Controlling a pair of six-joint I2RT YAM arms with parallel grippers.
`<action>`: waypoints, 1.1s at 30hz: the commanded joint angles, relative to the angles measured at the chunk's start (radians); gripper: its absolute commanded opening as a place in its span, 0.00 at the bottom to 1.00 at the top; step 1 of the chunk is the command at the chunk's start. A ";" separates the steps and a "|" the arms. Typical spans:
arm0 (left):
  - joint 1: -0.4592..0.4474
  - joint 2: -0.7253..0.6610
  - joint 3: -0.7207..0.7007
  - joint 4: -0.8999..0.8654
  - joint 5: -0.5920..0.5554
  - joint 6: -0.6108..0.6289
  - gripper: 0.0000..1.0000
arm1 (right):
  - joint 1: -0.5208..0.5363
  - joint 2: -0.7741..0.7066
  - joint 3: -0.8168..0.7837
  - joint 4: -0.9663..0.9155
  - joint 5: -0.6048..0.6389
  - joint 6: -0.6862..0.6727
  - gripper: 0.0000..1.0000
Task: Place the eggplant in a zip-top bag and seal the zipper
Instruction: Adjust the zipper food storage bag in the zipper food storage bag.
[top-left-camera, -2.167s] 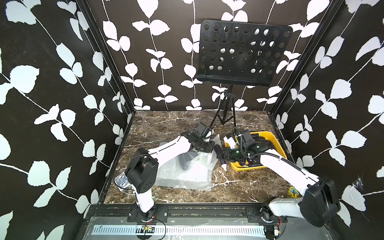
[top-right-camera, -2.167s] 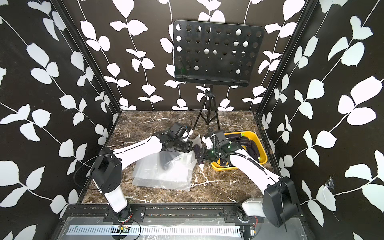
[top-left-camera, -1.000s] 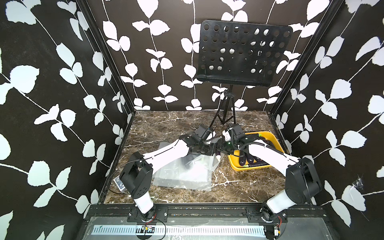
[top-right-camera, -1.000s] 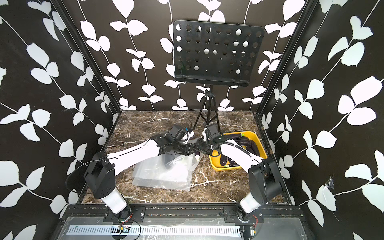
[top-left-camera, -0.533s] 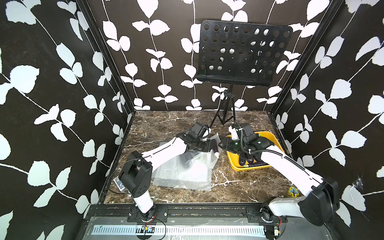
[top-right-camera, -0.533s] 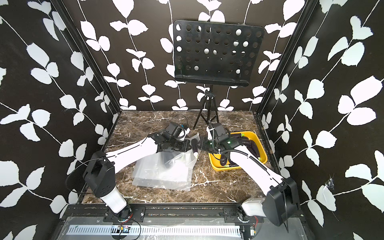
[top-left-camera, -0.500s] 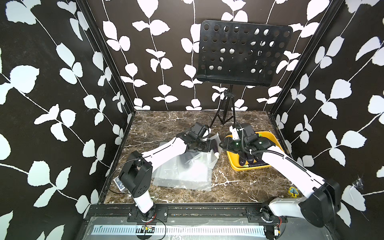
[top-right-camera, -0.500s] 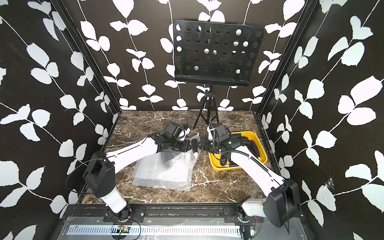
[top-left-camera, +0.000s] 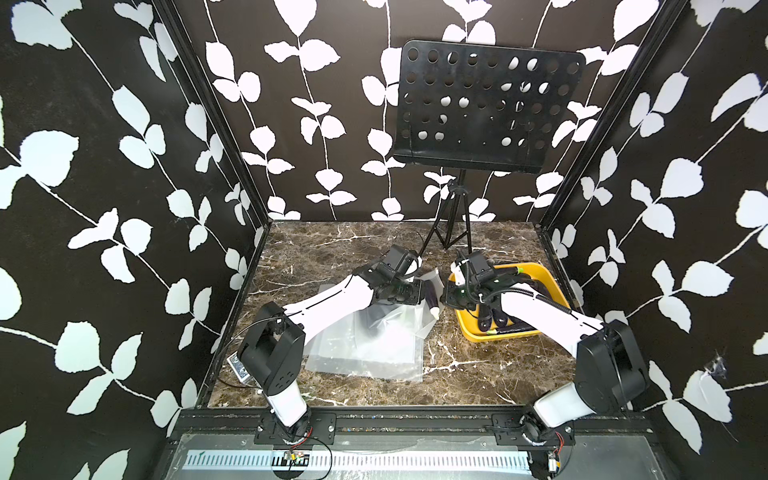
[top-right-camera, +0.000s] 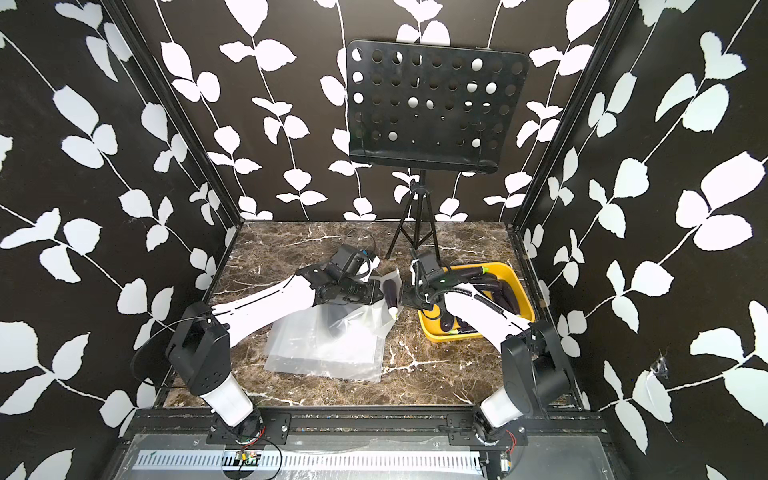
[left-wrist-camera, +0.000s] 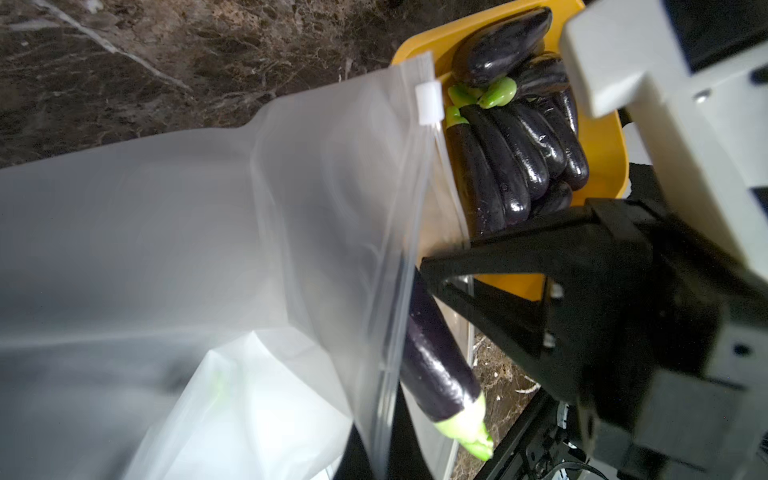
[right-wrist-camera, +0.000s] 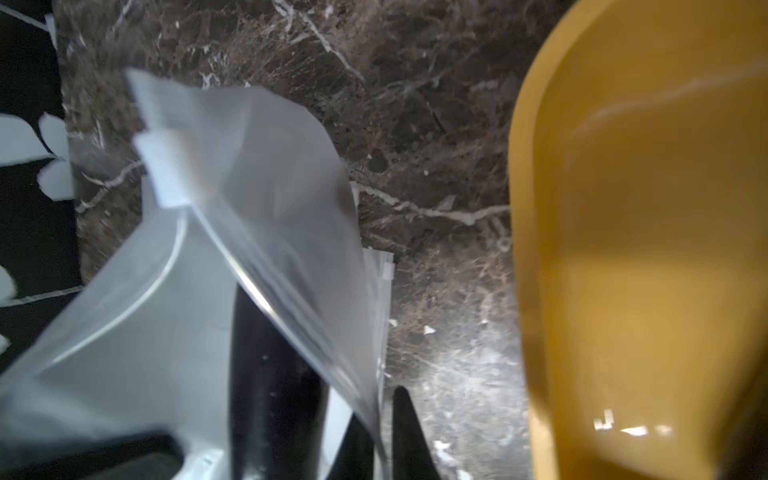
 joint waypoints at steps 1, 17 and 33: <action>0.009 -0.035 -0.011 -0.003 -0.027 -0.004 0.00 | 0.024 -0.064 0.016 -0.057 0.004 -0.017 0.00; 0.003 -0.067 0.085 -0.156 0.037 0.096 0.00 | 0.010 0.020 0.178 -0.184 0.052 -0.121 0.00; -0.014 -0.117 0.392 -0.367 -0.031 0.230 0.00 | 0.087 -0.047 0.419 -0.235 -0.035 -0.119 0.00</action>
